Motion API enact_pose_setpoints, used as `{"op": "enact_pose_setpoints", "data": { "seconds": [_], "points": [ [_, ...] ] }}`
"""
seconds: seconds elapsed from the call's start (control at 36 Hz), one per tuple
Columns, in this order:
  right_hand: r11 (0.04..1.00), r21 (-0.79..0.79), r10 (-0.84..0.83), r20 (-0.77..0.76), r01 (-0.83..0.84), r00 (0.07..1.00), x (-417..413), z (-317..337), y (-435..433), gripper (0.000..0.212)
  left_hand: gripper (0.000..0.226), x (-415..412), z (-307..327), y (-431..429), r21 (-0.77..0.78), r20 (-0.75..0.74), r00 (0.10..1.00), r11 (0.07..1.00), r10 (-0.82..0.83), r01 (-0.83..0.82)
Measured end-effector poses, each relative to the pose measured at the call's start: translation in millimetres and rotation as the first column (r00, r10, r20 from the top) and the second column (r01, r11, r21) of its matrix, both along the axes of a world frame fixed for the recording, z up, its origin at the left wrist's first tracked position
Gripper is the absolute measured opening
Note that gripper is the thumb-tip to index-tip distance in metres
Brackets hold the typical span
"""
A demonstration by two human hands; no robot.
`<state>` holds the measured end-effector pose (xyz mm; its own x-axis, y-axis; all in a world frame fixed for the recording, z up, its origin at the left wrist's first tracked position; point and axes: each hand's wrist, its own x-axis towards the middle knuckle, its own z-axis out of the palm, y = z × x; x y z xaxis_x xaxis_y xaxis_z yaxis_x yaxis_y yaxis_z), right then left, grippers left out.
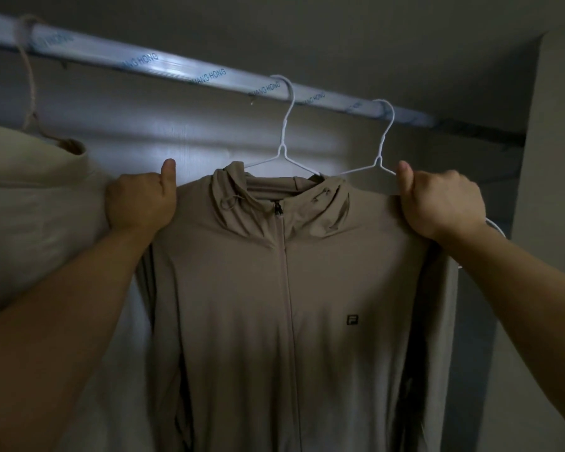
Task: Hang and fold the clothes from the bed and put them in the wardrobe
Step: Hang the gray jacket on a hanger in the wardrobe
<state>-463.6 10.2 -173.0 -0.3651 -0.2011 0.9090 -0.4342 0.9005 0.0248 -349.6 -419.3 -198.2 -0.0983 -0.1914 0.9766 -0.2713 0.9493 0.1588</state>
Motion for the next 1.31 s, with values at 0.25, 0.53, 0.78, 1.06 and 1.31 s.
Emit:
{"op": "enact_pose_setpoints", "data": {
  "seconds": [0.25, 0.53, 0.78, 1.06, 1.31],
  "points": [
    [0.999, -0.039, -0.003, 0.061, 0.005, 0.998, -2.3, -24.3, 1.9, 0.067, 0.076, -5.7, -5.7, 0.0, 0.404, -0.136, 0.978, 0.892, -0.16, 0.202],
    [0.994, -0.081, -0.071, 0.024, 0.073, 0.997, 5.5, -25.2, -3.5, 0.053, 0.085, -10.9, -9.3, -1.2, 0.713, -0.039, 0.941, 0.65, -0.337, 0.263],
    [0.981, -0.007, 0.189, 0.196, -0.191, 0.962, 31.3, 12.4, -44.4, 0.068, 0.07, -11.8, -14.1, 53.5, 0.448, -0.185, 0.968, 0.862, -0.168, 0.236],
    [0.939, -0.165, 0.343, 0.381, -0.302, 0.859, 2.2, 29.4, -45.0, 0.043, 0.069, -11.2, -0.7, 30.4, 0.458, -0.177, 0.958, 0.842, -0.226, 0.284],
    [0.999, -0.003, 0.048, -0.082, -0.048, 0.996, 22.4, 7.9, -46.1, 0.067, 0.086, -11.4, 7.8, 17.6, 0.637, -0.057, 0.944, 0.716, -0.326, 0.286]
  ]
}}
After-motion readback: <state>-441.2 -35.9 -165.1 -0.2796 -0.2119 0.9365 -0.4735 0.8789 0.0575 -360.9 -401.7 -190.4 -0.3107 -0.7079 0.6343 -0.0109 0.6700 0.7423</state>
